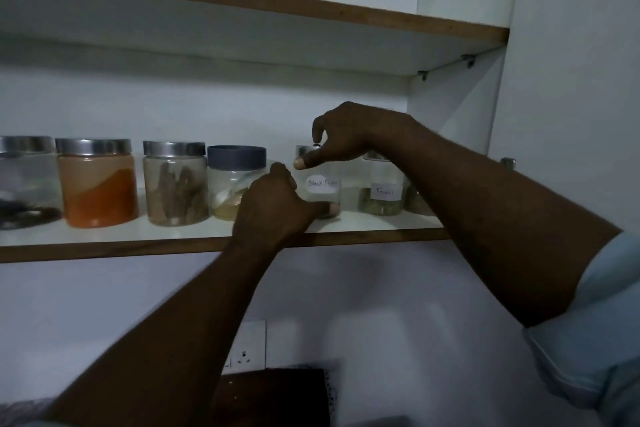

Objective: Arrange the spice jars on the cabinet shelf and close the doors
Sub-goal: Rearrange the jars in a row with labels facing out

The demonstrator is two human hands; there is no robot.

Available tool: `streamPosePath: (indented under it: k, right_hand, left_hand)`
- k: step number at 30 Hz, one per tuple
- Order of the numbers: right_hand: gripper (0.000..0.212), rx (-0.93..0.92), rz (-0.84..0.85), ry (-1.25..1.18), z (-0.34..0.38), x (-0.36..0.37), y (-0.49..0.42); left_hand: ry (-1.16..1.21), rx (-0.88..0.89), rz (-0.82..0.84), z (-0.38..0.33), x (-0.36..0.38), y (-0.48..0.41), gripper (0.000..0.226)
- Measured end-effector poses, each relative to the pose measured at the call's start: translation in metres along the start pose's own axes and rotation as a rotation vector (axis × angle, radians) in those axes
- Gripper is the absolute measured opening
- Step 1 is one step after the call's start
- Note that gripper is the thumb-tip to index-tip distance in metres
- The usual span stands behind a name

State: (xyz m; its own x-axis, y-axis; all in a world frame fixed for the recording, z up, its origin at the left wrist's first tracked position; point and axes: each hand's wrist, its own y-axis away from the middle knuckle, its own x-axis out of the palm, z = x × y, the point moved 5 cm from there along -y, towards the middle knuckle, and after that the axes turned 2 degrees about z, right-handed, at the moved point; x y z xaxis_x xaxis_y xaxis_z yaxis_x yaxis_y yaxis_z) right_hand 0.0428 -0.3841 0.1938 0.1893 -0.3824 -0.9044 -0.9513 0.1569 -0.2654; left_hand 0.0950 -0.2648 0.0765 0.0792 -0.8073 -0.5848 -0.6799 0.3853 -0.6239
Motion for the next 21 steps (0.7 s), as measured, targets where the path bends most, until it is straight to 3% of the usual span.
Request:
streamPosePath:
  k: [2, 7, 21]
  right_hand:
    - [0.098, 0.000, 0.021, -0.061, -0.003, -0.002, 0.006]
    - [0.061, 0.013, 0.025, -0.264, -0.007, 0.001, 0.021]
    - [0.062, 0.111, -0.003, -0.265, -0.012, -0.001, 0.034]
  left_hand:
    - [-0.011, -0.003, 0.051, 0.001, 0.005, -0.002, 0.104]
    - [-0.146, 0.016, 0.125, -0.003, 0.014, -0.004, 0.096]
    - [-0.208, 0.064, 0.114, -0.009, 0.024, -0.006, 0.086]
